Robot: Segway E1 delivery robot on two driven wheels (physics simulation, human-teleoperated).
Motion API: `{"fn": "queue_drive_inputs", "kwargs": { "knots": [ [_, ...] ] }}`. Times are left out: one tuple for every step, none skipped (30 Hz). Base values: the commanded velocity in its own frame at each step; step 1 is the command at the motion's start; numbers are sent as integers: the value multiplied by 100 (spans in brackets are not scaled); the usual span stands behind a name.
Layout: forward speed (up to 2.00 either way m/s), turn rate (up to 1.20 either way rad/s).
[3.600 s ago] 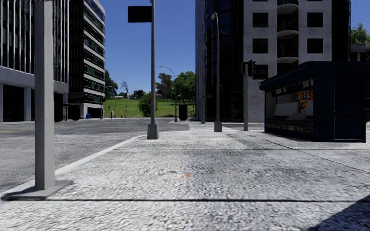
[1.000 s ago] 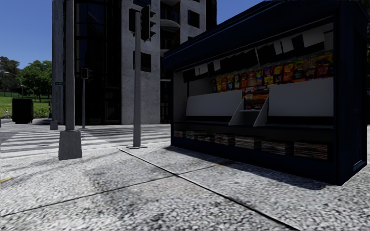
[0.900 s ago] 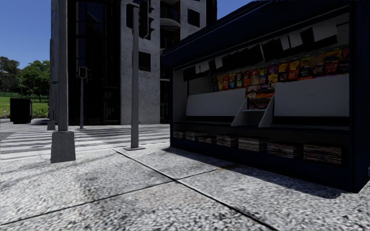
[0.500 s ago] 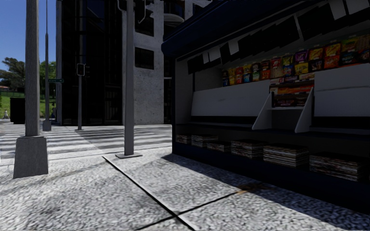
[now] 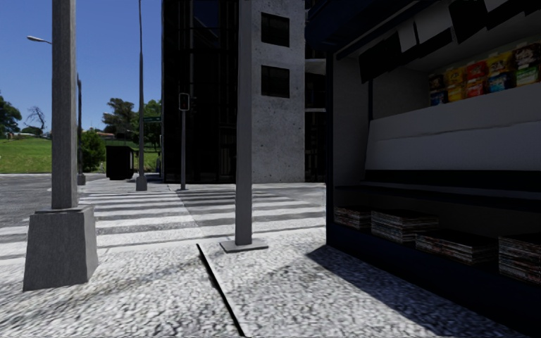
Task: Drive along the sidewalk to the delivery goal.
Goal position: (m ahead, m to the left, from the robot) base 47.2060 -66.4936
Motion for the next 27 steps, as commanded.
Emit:
{"fn": "queue_drive_inputs", "kwargs": {
  "knots": [
    [149,0],
    [148,0],
    [147,13],
    [147,23],
    [147,38],
    [147,38],
    [147,52],
    [147,63],
    [147,71],
    [147,73],
    [147,79],
    [147,79],
    [147,89],
    [147,92],
    [146,93],
    [143,93],
    [143,93],
    [138,92],
    [137,87],
    [137,0],
    [137,0],
    [137,0],
    [137,0],
    [137,0],
    [137,0],
    [137,0],
    [137,0]
  ]
}}
